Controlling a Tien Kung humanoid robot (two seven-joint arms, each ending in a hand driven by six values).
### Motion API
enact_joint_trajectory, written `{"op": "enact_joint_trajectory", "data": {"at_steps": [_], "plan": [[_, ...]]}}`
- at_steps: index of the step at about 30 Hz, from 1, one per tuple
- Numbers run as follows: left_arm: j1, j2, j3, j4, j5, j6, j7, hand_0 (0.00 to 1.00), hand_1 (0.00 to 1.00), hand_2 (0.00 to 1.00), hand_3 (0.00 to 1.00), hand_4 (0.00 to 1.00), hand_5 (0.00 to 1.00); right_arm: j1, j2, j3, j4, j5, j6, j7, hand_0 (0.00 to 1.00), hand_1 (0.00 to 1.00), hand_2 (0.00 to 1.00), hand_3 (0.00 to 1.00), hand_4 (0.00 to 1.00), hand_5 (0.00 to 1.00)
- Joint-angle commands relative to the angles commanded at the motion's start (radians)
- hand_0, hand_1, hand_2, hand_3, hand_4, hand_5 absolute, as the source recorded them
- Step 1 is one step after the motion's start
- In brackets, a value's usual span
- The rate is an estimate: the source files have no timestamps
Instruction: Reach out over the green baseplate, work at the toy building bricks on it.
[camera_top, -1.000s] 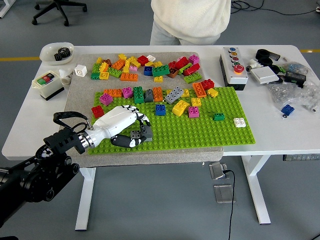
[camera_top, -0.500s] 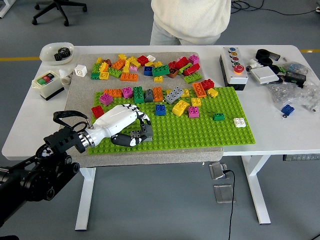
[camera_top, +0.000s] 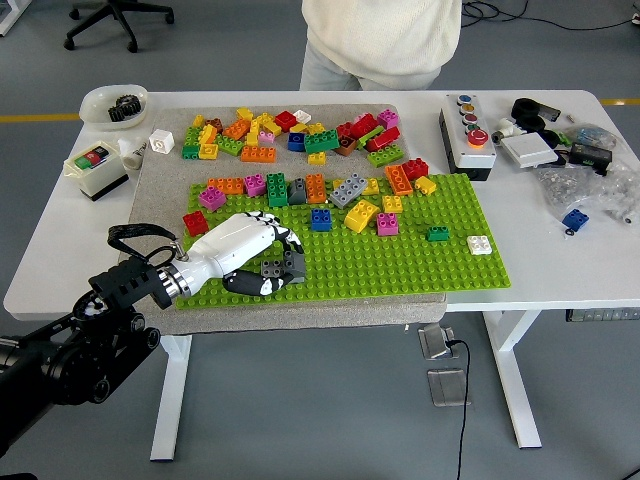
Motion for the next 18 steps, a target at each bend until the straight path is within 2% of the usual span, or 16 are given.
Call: {"op": "enact_joint_trajectory", "data": {"at_steps": [18], "plan": [[-0.003, -0.003, -0.003, 0.006, -0.005, -0.001, 0.004, 0.803, 0.698, 0.584, 0.639, 0.653, 0.186, 0.0, 0.001, -0.002, 0.0, 0.001, 0.001, 0.0, 0.736, 0.616, 0.626, 0.53, 0.745, 0.498]]}}
